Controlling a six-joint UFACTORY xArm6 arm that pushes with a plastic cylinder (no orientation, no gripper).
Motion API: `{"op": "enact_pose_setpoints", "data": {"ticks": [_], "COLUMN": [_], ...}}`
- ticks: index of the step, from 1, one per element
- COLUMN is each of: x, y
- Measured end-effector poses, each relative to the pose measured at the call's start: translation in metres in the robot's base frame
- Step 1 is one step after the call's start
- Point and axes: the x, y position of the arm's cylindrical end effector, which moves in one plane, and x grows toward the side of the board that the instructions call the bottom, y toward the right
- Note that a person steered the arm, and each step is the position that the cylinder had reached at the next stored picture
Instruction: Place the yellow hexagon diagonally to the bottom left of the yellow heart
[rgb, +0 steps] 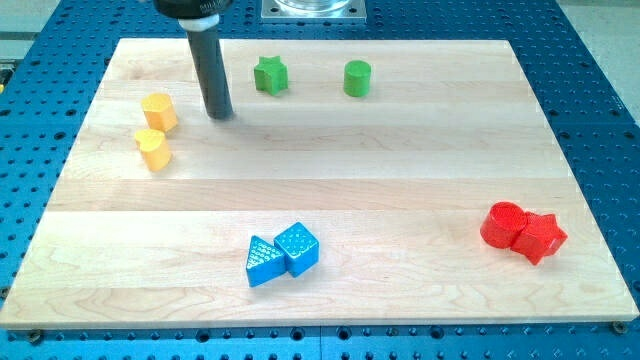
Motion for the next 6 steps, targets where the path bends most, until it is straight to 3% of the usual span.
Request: {"op": "enact_pose_setpoints", "data": {"ticks": [1, 2, 3, 4, 5, 6], "x": [0.005, 0.073, 0.081, 0.050, 0.050, 0.076], "y": [-0.073, -0.113, -0.079, -0.159, -0.159, -0.160]}}
